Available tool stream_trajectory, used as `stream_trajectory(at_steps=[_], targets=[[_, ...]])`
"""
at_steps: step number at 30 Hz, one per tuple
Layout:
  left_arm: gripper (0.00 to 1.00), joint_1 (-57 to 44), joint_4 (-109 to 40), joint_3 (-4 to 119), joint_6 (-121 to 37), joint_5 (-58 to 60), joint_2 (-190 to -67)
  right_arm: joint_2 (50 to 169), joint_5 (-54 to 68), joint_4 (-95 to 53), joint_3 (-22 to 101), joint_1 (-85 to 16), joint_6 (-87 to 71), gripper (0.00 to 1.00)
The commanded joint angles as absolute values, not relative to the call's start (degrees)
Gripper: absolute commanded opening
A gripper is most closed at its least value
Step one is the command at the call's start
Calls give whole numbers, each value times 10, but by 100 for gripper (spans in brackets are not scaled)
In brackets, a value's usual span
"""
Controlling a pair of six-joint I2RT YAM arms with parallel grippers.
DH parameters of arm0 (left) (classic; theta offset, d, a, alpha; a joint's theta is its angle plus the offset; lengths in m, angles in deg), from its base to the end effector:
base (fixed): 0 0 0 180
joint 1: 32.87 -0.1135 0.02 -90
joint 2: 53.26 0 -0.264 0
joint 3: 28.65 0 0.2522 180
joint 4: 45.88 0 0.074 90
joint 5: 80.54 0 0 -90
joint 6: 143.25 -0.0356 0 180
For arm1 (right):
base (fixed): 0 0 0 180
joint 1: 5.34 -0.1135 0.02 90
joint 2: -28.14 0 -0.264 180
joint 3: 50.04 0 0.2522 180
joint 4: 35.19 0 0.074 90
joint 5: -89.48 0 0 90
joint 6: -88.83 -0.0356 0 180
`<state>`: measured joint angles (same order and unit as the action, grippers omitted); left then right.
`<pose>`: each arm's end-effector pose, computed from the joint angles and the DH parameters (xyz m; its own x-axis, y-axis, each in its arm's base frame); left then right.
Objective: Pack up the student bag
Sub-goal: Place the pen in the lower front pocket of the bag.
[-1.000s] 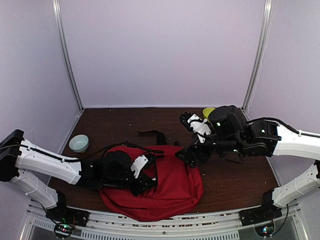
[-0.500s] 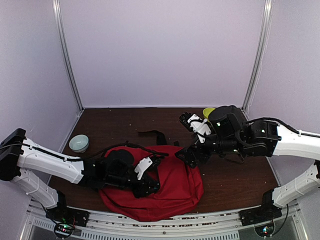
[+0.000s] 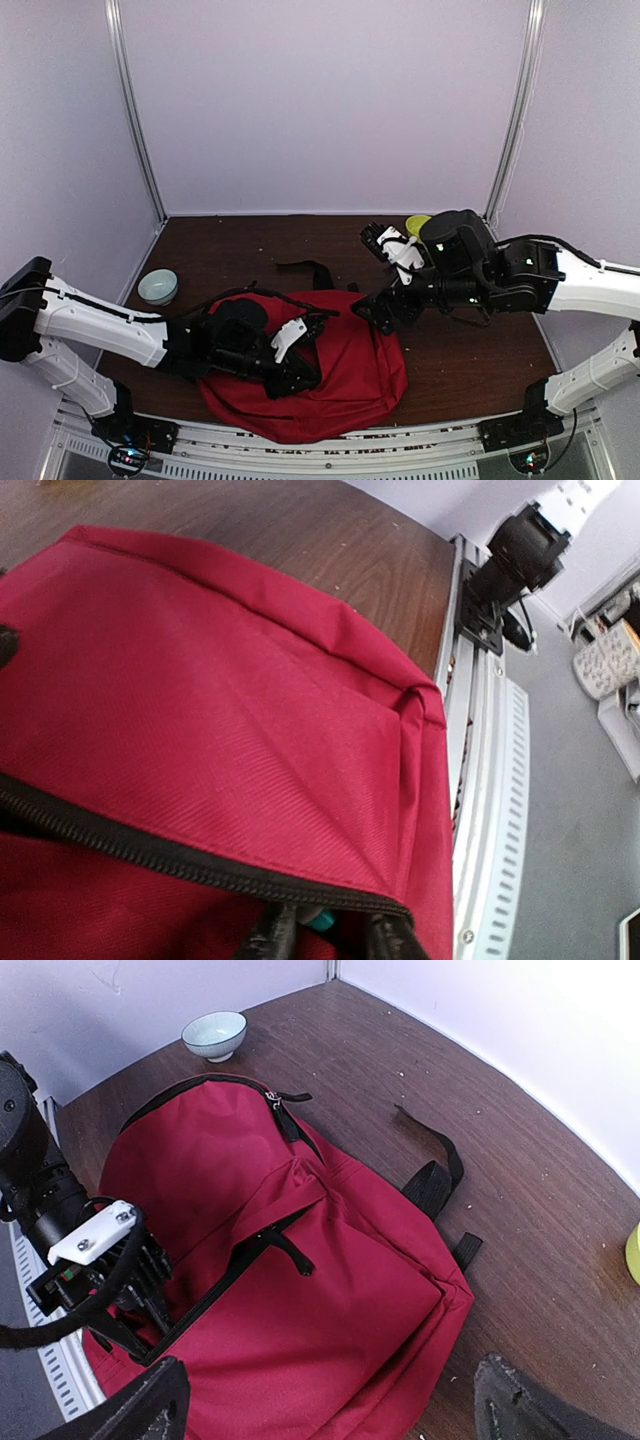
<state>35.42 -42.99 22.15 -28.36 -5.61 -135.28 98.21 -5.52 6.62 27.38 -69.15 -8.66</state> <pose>0.0982 -0.2717 0.1834 -0.5993 0.4065 -0.6897 0.7987 0.3619 -0.4807 0.1221 0.2413 0.3320 -0.3600 -0.4377 -0.8239 -0.8223 0.5660 0.0586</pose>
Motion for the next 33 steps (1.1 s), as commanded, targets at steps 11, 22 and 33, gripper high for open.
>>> stream_trajectory(at_steps=[11, 22, 33], targets=[[56, 359, -457, 182, -287, -59, -1236, 987, -134, -16, 233, -683, -1, 100], [57, 338, -325, 200, -258, 100, -1137, 995, -52, -124, 173, -682, 148, 98], [58, 307, -145, 386, -177, 221, -1240, 1067, -28, -193, 183, -676, 235, 94]])
